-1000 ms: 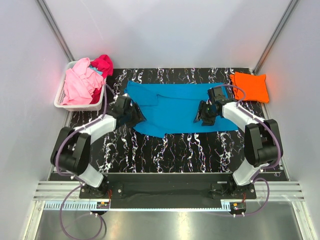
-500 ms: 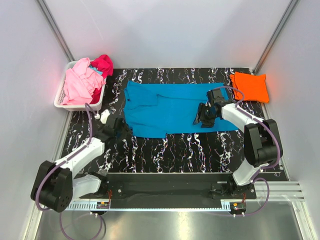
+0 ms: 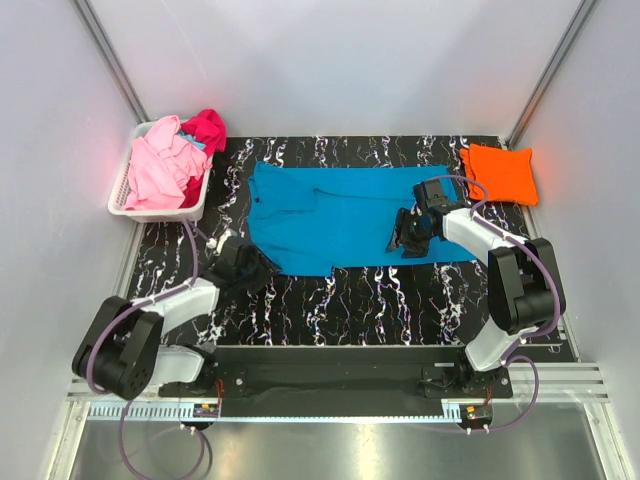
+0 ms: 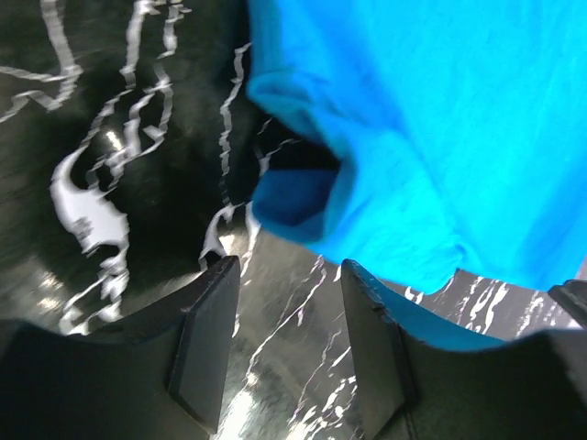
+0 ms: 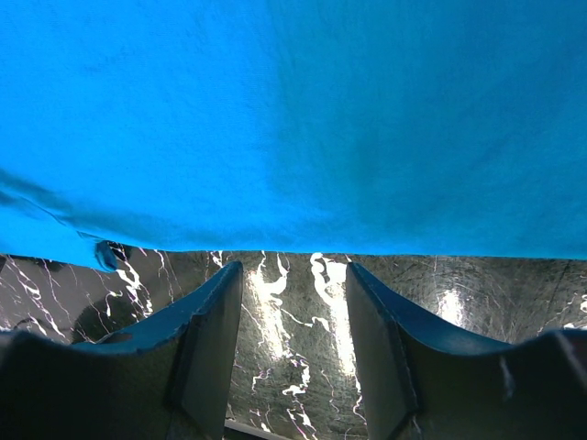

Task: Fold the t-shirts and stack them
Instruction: Fold the tshirt

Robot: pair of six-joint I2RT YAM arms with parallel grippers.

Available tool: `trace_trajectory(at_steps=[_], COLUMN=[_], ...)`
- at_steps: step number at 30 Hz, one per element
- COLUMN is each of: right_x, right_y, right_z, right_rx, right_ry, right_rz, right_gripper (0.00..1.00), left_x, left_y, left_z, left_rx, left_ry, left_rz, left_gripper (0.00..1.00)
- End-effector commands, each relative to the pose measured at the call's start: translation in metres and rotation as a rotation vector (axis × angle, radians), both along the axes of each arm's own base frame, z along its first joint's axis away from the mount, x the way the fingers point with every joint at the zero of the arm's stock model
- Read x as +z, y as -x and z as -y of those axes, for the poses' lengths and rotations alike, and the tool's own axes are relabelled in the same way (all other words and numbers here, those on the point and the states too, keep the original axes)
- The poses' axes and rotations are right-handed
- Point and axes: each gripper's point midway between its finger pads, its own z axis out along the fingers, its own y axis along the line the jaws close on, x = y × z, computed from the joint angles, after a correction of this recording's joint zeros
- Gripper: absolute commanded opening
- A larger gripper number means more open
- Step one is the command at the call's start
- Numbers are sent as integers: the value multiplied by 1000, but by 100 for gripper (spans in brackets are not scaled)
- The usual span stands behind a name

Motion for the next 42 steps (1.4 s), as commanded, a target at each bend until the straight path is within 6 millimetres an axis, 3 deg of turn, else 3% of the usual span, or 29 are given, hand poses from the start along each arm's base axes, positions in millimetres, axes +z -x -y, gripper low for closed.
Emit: trace_trajectory(at_steps=[1,5,8,9,12,13,14,24,29,30,32,34,35,36,42], right_x=[11,10,9,7,6,7,6,1,-2,-3,-3,-4,-3,-3,-3], right_y=[-7,-8,-10,-9,-11,-11,-11,-13,-14,-13,-14,-14,-15,-16,-19], right_z=[-7,-6,-5,-5,-5,-5,-5,-7,-6,-6,-6,-6,-7,-8,-10], right_rx=[23,22,20,21,23,22,23,24,25,23,23,25,28,31,36], right_ry=[-20,-11,-6,-2,3,0,2,5,7,8,7,8,5,5,-1], right_rz=[51,50,50,46,45,46,43,29,24,21,22,18,21,21,21], right_gripper=[56,56,56,56,56,56,56,55,55,55,55,55,55,55,55], left_x=[21,13,14,13,24,24,29,66,85,75,79,61,65,48,40], left_y=[-24,-37,-51,-53,-58,-56,-57,-51,-75,-79,-93,-101,-111,-113,-132], left_z=[23,31,38,38,41,40,41,43,55,57,67,74,81,85,99], left_rx=[-31,-43,-50,-50,-50,-48,-52,-74,-122,-143,-169,-200,-211,-229,-264], left_ry=[103,102,97,98,103,95,96,58,31,14,16,2,9,2,8], left_rz=[96,80,72,67,93,76,84,136,186,166,175,147,160,122,129], left_gripper=[51,47,33,22,10,1,0,2,15,20,24,25,26,26,26])
